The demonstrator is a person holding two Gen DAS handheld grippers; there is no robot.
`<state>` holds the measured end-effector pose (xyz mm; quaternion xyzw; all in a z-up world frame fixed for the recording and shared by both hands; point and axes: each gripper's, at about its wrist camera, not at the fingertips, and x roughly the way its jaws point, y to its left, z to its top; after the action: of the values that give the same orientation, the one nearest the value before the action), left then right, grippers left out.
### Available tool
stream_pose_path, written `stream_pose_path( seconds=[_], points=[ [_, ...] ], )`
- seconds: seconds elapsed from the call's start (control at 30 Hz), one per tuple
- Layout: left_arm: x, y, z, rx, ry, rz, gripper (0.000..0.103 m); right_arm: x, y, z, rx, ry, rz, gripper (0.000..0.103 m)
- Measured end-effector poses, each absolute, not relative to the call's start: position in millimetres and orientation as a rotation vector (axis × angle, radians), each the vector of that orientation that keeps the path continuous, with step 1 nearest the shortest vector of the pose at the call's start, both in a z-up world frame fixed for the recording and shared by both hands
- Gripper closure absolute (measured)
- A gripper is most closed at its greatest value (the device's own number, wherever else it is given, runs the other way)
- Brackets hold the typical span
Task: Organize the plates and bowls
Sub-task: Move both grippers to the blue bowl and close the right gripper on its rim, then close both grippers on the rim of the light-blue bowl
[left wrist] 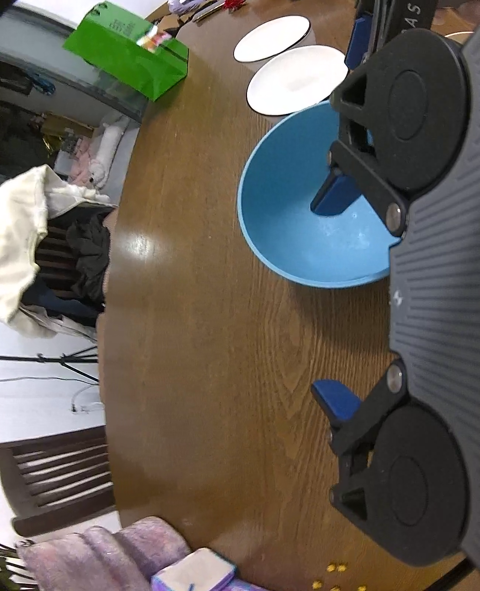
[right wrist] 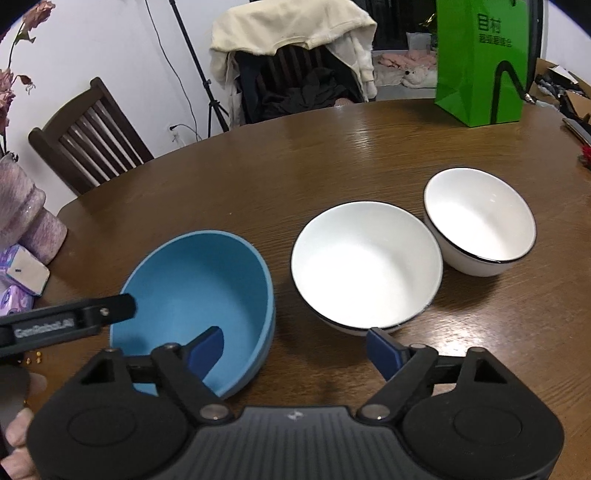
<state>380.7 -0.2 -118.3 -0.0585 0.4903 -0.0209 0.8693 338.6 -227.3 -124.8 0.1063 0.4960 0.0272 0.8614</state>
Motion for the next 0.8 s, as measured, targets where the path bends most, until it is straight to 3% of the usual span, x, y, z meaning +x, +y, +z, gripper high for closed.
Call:
stream_pose_path(
  seconds=[0.17,0.3,0.37,0.5,0.57,0.63,0.8],
  points=[
    [388.1,-1.6,-129.8,-0.145,1.067,-0.019,0.029,348.5,-217.8,-127.6,0.198,1.039,0.066,0.030],
    [391.7,-1.9,-133.9,-0.154,1.079,-0.013,0.037,355.6,-212.3,-130.4,0.204,1.069,0.087,0.054],
    [393.6,-1.8,-135.6,-0.156,1.085,-0.010,0.043,358.0,-210.7,-134.5,0.211,1.094,0.085,0.055],
    [398.2,1.9,-141.4,-0.175,1.112,-0.009,0.067,363.5,-208.9,-140.2,0.212,1.113,0.077,0.063],
    [399.5,2.8,-142.7,-0.181,1.118,-0.004,0.070,366.9,-207.5,-144.2,0.211,1.123,0.073,0.069],
    [399.9,2.1,-143.0,-0.172,1.115,-0.002,0.073,370.9,-206.6,-148.6,0.214,1.140,0.071,0.083],
    [400.1,-0.4,-142.9,-0.177,1.113,-0.025,0.085,372.9,-206.6,-154.5,0.214,1.156,0.077,0.089]
  ],
)
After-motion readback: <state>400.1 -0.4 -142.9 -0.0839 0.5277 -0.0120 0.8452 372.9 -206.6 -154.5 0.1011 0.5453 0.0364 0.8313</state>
